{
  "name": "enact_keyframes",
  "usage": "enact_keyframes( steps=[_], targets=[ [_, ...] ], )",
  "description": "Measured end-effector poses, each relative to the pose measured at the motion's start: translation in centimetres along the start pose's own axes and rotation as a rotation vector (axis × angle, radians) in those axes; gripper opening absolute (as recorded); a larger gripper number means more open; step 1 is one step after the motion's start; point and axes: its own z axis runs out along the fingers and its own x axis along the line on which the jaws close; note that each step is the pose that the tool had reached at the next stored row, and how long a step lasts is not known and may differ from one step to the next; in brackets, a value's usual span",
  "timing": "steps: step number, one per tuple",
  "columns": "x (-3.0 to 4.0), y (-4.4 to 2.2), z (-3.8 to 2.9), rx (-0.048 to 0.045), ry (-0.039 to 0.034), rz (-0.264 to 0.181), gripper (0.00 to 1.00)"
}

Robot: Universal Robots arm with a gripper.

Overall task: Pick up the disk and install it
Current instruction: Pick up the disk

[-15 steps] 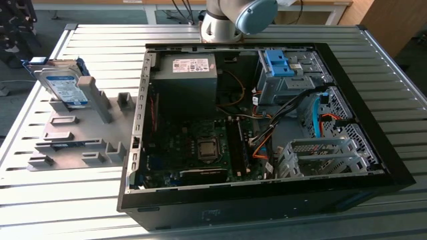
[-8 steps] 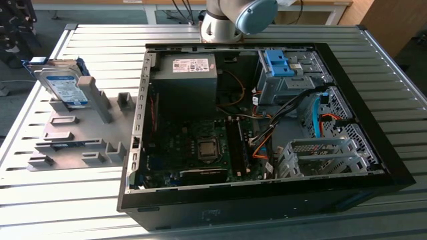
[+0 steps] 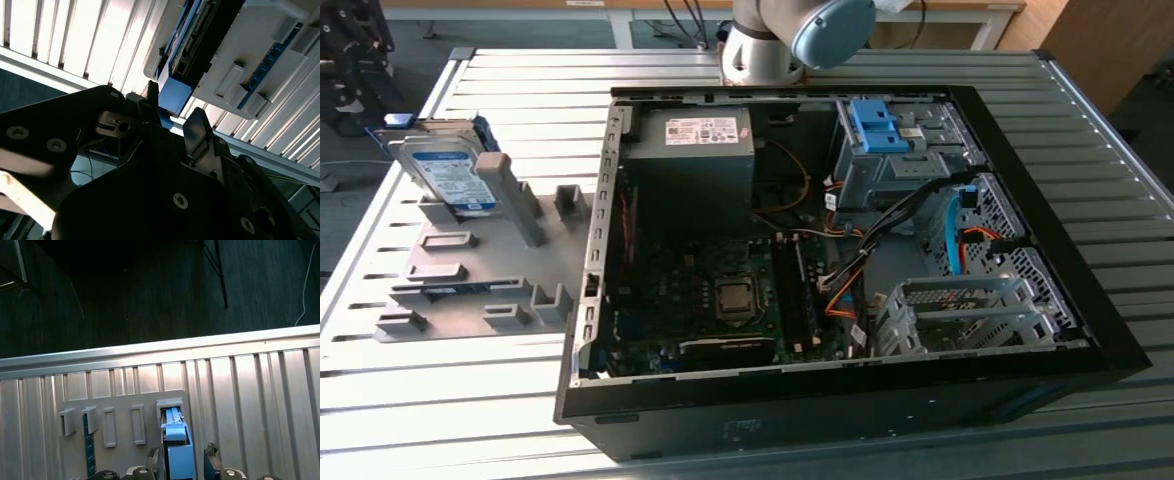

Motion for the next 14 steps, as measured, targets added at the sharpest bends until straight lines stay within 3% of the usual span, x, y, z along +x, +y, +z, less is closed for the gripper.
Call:
enact_keyframes(
  steps=[6,14],
  targets=[
    [0.09,-0.01,0.09,0.0010,0.0096,-0.007,0.47],
    [0.15,-0.15,0.88,0.0009,0.0103,-0.010,0.47]
  ],
)
